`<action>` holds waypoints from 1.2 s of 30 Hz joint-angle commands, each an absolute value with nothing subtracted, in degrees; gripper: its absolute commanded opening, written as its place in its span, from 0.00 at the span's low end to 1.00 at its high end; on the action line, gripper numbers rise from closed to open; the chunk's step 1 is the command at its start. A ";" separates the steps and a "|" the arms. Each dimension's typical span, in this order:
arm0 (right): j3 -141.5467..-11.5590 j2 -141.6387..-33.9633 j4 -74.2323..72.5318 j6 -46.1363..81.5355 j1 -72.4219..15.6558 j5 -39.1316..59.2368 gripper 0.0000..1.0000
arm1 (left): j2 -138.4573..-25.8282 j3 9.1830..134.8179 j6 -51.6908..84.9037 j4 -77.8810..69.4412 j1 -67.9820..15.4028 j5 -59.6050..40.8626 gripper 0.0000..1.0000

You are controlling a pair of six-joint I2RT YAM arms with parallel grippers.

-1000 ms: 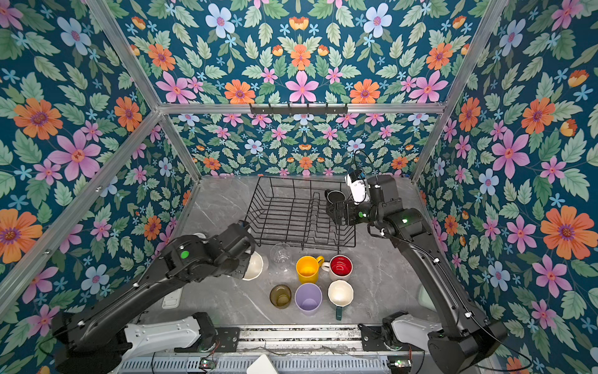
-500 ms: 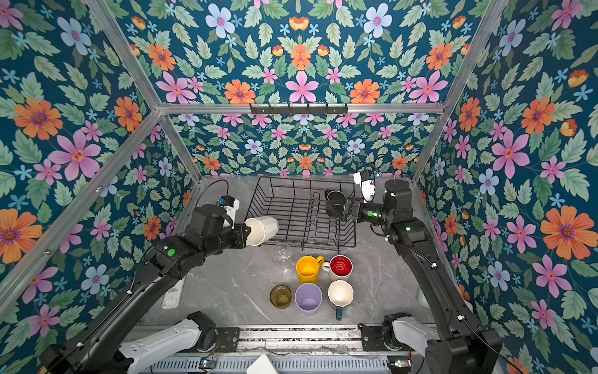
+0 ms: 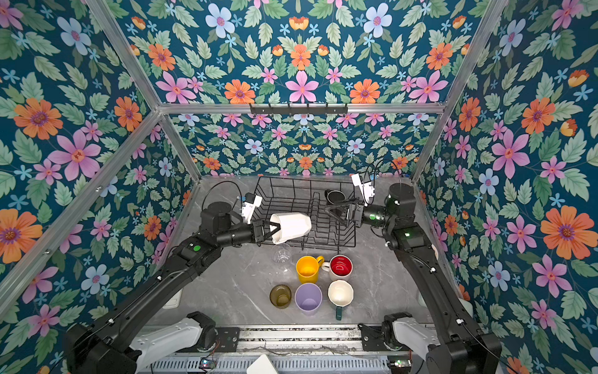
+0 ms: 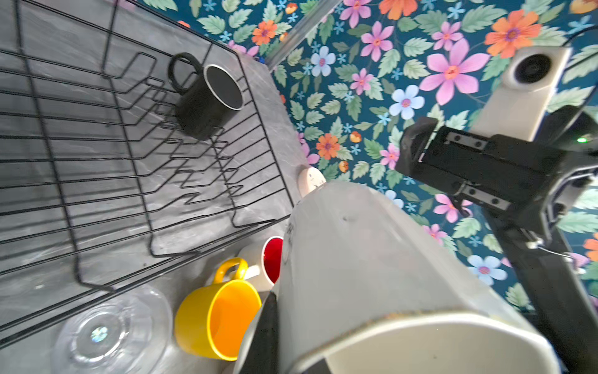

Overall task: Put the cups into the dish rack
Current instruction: 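Hold the white mug over the rack in the left gripper while right gripper grasps it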

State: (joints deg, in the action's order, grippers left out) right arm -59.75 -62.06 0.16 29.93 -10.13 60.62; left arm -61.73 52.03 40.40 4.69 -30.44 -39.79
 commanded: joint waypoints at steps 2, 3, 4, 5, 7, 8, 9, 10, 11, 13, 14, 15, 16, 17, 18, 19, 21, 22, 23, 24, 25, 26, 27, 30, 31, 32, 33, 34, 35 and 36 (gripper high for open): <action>-58.84 -61.44 -4.84 29.51 -11.57 62.22 0.99 | -62.19 50.41 46.98 -12.73 -30.32 -47.20 0.00; -58.80 -61.44 -4.75 28.90 -12.21 62.03 0.99 | -62.36 50.08 47.68 -14.04 -30.32 -47.82 0.00; -58.78 -61.57 -4.60 28.58 -12.82 61.93 0.99 | -62.64 49.90 48.07 -14.74 -30.32 -48.17 0.00; -58.85 -61.74 -4.28 27.86 -13.51 61.72 0.99 | -62.88 49.53 48.69 -15.82 -30.33 -48.57 0.00; -58.99 -62.17 -4.04 27.25 -14.53 61.54 0.99 | -63.32 49.22 49.26 -16.85 -30.33 -48.85 0.00; -59.02 -62.42 -4.12 27.20 -15.01 61.45 0.99 | -63.46 49.13 49.33 -16.94 -30.32 -48.88 0.00; -59.05 -62.64 -4.34 27.25 -15.50 61.38 0.99 | -63.68 49.05 49.52 -17.26 -30.33 -49.03 0.00; -59.06 -62.83 -4.51 27.24 -15.80 61.41 0.99 | -63.71 48.93 49.68 -17.65 -30.33 -49.28 0.00; -59.04 -63.14 -4.65 27.17 -16.17 61.40 0.99 | -63.72 48.72 49.98 -18.51 -30.32 -49.62 0.00; -58.94 -63.56 -5.25 27.07 -16.69 61.43 0.99 | -63.81 48.51 50.55 -19.69 -30.39 -50.27 0.00; -58.74 -63.82 -5.94 27.20 -17.02 61.65 0.99 | -63.94 48.60 50.46 -19.48 -30.32 -50.28 0.00; -58.39 -63.99 -6.95 27.40 -17.43 61.90 0.99 | -64.07 48.71 50.13 -19.11 -30.32 -50.34 0.00; -58.19 -64.26 -7.85 27.59 -17.90 62.03 0.99 | -64.29 48.73 50.11 -18.96 -30.33 -50.41 0.00; -57.98 -64.56 -8.60 27.85 -18.16 62.04 0.99 | -64.50 48.73 50.22 -19.06 -30.32 -50.62 0.00; -57.77 -64.83 -9.64 28.31 -18.52 62.06 0.99 | -64.71 48.69 50.34 -19.24 -30.32 -50.77 0.00; -57.52 -65.18 -10.48 28.76 -18.83 62.07 0.99 | -64.77 48.70 50.31 -19.25 -30.32 -50.90 0.00; -57.35 -65.99 -11.56 29.55 -19.23 62.13 0.99 | -64.86 48.69 50.29 -19.33 -30.32 -50.99 0.00; -57.39 -66.37 -11.84 29.85 -19.53 62.13 0.99 | -64.87 48.78 50.29 -19.49 -30.32 -51.10 0.00; -57.38 -66.71 -12.05 29.92 -19.86 62.09 0.99 | -64.86 48.69 50.40 -19.72 -30.33 -51.17 0.00; -57.36 -67.12 -12.27 29.97 -20.41 62.14 0.99 | -64.86 48.62 50.50 -19.93 -30.33 -51.26 0.00; -57.42 -67.47 -12.30 29.97 -20.99 62.03 0.99 | -64.95 48.64 50.55 -20.03 -30.37 -51.33 0.00; -57.41 -67.78 -12.39 29.89 -21.43 62.04 0.99 | -64.97 48.68 50.69 -20.17 -30.33 -51.46 0.00; -57.48 -68.06 -12.39 29.81 -22.02 61.80 0.99 | -65.06 48.68 50.83 -20.45 -30.33 -51.66 0.00; -57.68 -68.79 -12.38 29.44 -23.48 61.35 0.99 | -65.04 48.63 51.22 -20.87 -30.34 -51.97 0.00; -57.73 -69.07 -12.48 29.47 -24.03 61.13 0.99 | -65.04 48.56 51.20 -20.92 -30.32 -51.97 0.00; -57.81 -69.25 -12.44 29.32 -24.38 61.06 0.99 | -64.98 48.45 51.23 -20.91 -30.34 -51.97 0.00; -57.92 -69.57 -12.23 29.18 -24.78 60.92 0.99 | -64.95 48.43 51.28 -20.92 -30.37 -51.99 0.00; -58.01 -69.76 -12.21 29.16 -25.13 60.82 0.99 | -64.95 48.37 51.24 -21.00 -30.32 -52.01 0.00; -58.10 -69.99 -12.37 29.22 -25.39 60.73 0.99 | -64.87 48.30 51.24 -21.01 -30.33 -52.03 0.00; -58.10 -70.28 -12.66 29.25 -25.86 60.73 0.99 | -64.82 48.28 51.33 -21.09 -30.34 -52.01 0.00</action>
